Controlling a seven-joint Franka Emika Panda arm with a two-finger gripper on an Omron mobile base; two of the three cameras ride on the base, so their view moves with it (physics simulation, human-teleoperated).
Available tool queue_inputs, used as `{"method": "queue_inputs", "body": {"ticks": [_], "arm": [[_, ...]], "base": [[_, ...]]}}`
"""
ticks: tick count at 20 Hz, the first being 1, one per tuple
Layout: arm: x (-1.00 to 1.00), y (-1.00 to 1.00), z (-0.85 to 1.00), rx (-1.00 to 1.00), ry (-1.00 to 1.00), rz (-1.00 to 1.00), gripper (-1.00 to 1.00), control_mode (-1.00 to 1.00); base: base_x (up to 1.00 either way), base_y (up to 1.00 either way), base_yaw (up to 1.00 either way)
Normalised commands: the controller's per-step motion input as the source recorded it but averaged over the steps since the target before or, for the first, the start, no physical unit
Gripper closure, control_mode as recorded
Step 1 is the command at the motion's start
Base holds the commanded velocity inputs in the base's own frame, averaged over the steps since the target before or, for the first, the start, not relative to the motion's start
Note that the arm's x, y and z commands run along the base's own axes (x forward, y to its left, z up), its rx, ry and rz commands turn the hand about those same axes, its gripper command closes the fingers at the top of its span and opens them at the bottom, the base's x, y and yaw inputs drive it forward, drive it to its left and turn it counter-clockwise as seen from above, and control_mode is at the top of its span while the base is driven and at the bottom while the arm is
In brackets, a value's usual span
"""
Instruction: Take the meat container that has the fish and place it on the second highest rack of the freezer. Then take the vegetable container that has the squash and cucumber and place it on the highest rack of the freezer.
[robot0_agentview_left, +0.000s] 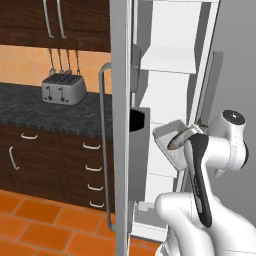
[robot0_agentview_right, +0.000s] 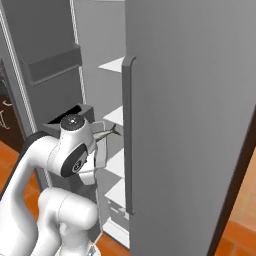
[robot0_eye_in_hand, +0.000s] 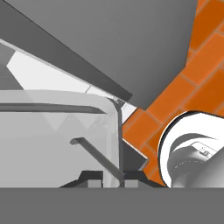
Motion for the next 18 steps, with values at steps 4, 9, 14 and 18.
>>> {"method": "queue_inputs", "body": {"ticks": [4, 9, 14, 18], "arm": [[0.0, 0.0, 0.0, 0.0, 0.0, 0.0, 1.0, 1.0], [0.0, 0.0, 0.0, 0.0, 0.0, 0.0, 1.0, 1.0], [0.0, 0.0, 0.0, 0.0, 0.0, 0.0, 1.0, 1.0], [0.0, 0.0, 0.0, 0.0, 0.0, 0.0, 1.0, 1.0]], "base": [[0.34, -0.14, 0.12], [0.38, -0.22, 0.1], [0.37, -0.15, 0.1], [0.31, -0.13, 0.09]]}}
